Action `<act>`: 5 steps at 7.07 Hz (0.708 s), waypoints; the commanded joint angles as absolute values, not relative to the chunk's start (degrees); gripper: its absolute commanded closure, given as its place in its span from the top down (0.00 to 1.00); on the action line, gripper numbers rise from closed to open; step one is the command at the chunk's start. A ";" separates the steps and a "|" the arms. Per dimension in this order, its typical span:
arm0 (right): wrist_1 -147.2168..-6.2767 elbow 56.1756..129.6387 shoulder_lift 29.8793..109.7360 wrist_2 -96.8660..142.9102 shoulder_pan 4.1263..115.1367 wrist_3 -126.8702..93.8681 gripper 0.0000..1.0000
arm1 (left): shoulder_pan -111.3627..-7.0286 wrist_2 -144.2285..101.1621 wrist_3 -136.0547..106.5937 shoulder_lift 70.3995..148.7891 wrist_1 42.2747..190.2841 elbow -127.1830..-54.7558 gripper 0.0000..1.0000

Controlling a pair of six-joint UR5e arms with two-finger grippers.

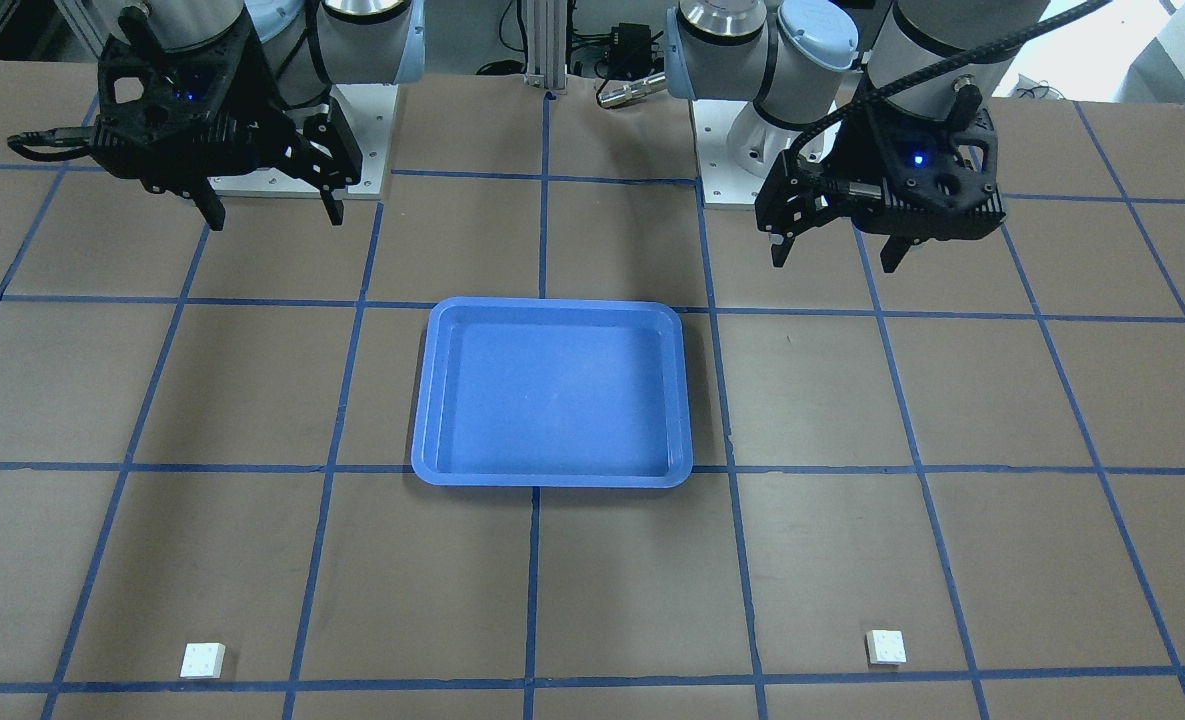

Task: Assemble white blocks and place on blue tray

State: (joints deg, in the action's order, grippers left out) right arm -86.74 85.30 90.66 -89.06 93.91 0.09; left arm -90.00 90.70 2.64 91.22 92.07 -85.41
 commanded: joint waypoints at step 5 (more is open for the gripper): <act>-86.84 85.25 90.88 -88.77 93.96 0.09 1.00 | -86.93 90.70 3.86 104.79 90.35 -75.83 1.00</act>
State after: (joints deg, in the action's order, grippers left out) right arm -86.77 85.24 90.97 -89.01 93.90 0.16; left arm -88.12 90.60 3.38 98.29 90.69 -81.71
